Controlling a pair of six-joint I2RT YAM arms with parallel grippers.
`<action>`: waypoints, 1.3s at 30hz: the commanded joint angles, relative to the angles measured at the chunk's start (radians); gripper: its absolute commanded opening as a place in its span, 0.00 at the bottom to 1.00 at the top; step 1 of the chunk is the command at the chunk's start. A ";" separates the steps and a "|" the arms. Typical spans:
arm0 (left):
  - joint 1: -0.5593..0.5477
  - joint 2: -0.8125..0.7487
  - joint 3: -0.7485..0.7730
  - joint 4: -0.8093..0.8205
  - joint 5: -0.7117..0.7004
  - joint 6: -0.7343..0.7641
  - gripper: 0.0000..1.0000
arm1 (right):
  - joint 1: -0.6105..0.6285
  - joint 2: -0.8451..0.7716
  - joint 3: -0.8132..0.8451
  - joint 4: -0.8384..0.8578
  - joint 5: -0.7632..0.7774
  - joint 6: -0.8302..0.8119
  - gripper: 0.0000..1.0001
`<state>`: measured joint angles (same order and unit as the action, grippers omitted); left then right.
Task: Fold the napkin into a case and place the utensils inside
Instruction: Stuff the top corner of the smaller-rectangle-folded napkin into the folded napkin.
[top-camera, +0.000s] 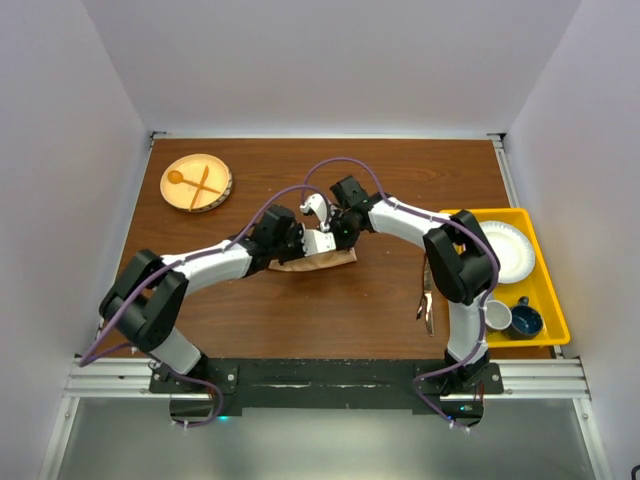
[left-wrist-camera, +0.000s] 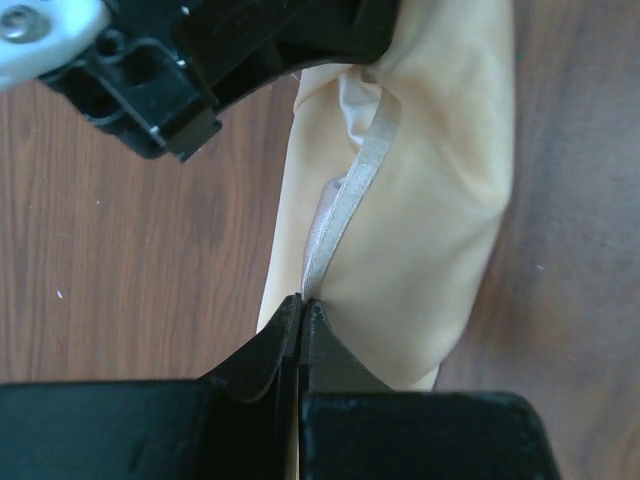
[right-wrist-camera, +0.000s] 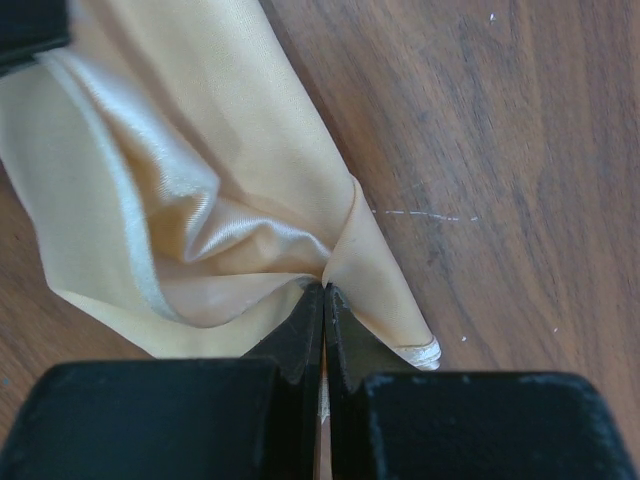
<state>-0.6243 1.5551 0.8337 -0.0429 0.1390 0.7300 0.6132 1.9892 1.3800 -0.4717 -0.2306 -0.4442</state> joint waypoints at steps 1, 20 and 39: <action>-0.003 0.059 0.008 0.136 -0.027 0.075 0.00 | -0.001 0.049 0.007 -0.059 -0.009 -0.018 0.00; 0.006 0.157 -0.053 0.126 -0.033 0.105 0.00 | -0.018 -0.018 0.140 -0.177 -0.081 0.076 0.00; 0.006 0.145 -0.067 0.113 -0.018 0.092 0.00 | -0.015 -0.084 0.090 -0.139 0.045 0.122 0.59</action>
<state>-0.6228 1.6867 0.7933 0.0967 0.1001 0.8299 0.5758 1.9224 1.5074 -0.6464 -0.2596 -0.3141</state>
